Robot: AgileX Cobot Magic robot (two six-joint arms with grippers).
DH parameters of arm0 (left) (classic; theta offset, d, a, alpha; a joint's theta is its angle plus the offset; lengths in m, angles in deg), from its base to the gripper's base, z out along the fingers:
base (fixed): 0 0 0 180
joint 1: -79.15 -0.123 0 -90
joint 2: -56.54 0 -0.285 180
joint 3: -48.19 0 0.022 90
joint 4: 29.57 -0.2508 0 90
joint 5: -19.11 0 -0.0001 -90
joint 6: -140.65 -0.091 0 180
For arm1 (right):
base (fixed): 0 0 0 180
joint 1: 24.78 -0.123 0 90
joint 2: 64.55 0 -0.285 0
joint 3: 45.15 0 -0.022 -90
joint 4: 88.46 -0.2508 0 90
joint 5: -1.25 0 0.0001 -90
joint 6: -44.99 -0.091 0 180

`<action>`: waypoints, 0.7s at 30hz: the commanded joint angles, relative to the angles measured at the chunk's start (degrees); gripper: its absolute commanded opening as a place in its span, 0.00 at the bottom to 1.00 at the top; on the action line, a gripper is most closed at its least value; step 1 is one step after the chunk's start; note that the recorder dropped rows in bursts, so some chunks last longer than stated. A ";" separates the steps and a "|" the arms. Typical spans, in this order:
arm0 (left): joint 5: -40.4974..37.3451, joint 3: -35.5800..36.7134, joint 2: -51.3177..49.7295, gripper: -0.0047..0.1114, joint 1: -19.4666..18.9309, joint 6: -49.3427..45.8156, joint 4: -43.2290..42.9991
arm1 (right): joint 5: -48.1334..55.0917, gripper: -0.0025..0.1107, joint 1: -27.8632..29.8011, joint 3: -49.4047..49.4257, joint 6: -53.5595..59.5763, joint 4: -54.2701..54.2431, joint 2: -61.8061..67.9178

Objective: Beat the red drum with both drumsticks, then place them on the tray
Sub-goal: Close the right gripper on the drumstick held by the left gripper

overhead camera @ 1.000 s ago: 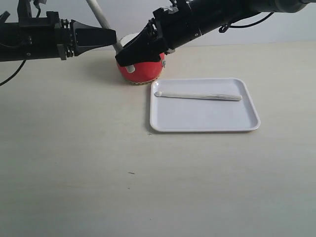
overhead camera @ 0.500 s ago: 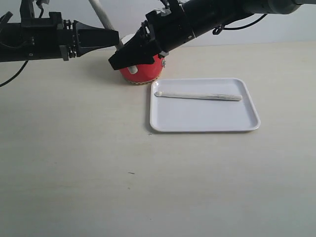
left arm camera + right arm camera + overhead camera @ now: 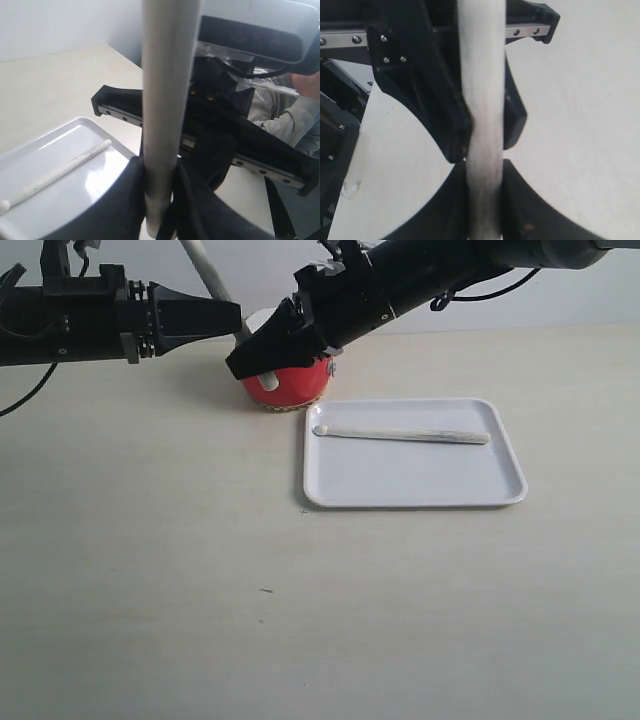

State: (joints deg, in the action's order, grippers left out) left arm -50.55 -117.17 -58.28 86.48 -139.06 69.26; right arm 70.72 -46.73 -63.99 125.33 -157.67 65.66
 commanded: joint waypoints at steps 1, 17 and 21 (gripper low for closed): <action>-0.31 -0.07 -0.07 0.04 0.26 -0.33 1.12 | 0.49 0.02 -0.03 0.26 -0.11 -0.21 -0.43; -0.31 -0.18 -0.07 0.74 -0.27 -0.49 1.12 | 0.49 0.02 0.09 0.26 -2.75 -1.31 -0.43; -0.31 -0.18 -0.07 0.65 -2.39 -0.49 1.12 | 0.00 0.02 1.48 0.12 -5.15 -0.76 -0.43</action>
State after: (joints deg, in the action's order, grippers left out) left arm -50.55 -117.17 -58.28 85.43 -139.18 69.38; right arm 70.87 -46.52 -63.99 121.84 -157.88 65.66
